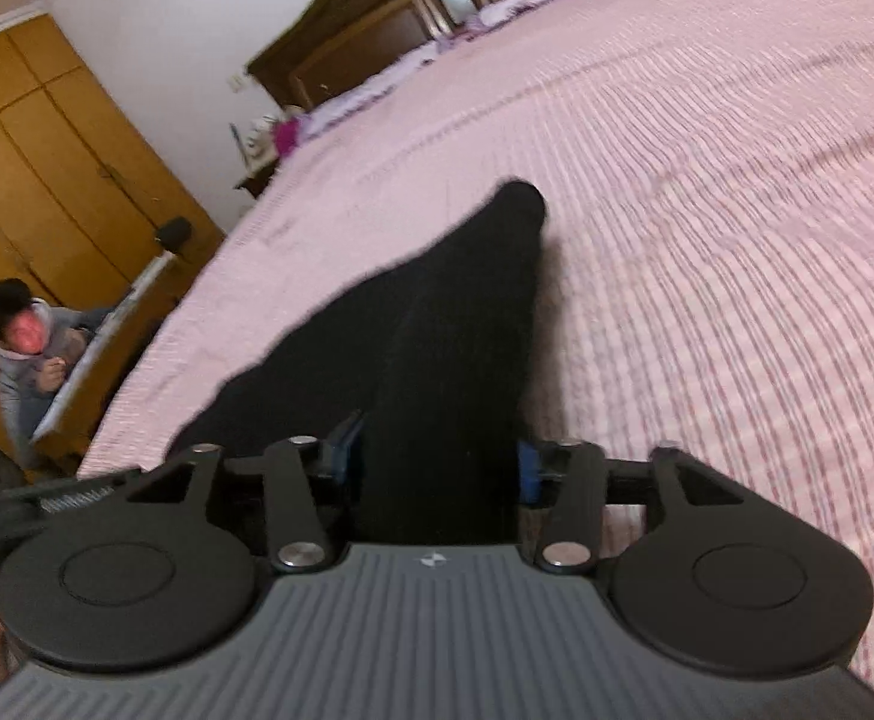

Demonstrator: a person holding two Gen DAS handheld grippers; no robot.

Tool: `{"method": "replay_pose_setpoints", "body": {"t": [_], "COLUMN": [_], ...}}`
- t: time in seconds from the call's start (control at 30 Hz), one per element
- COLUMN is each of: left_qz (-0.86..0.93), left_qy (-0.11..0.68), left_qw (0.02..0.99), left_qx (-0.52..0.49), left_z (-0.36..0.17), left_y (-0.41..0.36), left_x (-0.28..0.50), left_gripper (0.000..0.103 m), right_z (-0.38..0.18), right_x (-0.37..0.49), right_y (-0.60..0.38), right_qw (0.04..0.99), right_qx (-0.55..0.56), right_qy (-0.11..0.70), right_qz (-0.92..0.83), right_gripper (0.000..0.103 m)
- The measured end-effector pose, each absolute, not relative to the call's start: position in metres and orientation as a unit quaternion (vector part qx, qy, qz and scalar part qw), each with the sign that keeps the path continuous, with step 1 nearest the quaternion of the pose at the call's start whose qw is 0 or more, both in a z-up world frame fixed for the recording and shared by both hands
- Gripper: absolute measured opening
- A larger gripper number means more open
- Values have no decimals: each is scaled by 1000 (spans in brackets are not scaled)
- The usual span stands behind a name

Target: Fold small clothes

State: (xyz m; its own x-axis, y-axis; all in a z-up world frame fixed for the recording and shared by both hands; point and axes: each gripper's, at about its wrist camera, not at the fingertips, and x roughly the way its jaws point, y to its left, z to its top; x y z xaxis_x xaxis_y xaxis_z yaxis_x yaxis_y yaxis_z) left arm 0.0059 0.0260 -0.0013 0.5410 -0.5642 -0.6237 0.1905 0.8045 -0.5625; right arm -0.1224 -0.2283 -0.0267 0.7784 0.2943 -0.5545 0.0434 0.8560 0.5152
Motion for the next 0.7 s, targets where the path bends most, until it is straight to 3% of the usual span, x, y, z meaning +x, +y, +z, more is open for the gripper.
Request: {"method": "replay_pose_setpoints", "body": {"t": [0.17, 0.23, 0.37, 0.47, 0.7], "left_qz": [-199, -177, -155, -149, -137], "left_qy": [409, 400, 391, 388, 378], "left_qw": [868, 881, 891, 896, 912], "left_qx": [-197, -179, -169, -154, -80], "left_z": [5, 10, 12, 14, 22], "left_y": [34, 35, 42, 45, 30], "left_x": [-18, -30, -48, -71, -115], "left_gripper": [58, 72, 74, 83, 84], "right_z": [-24, -19, -11, -7, 0], "right_x": [-146, -157, -180, -197, -234], "right_y": [-216, -213, -207, -201, -191], "right_qw": [921, 929, 943, 950, 956], "right_qx": [240, 227, 203, 186, 155], "right_qy": [299, 284, 254, 240, 246], "right_qz": [68, 70, 73, 68, 48], "right_gripper": [83, 87, 93, 101, 103]}}
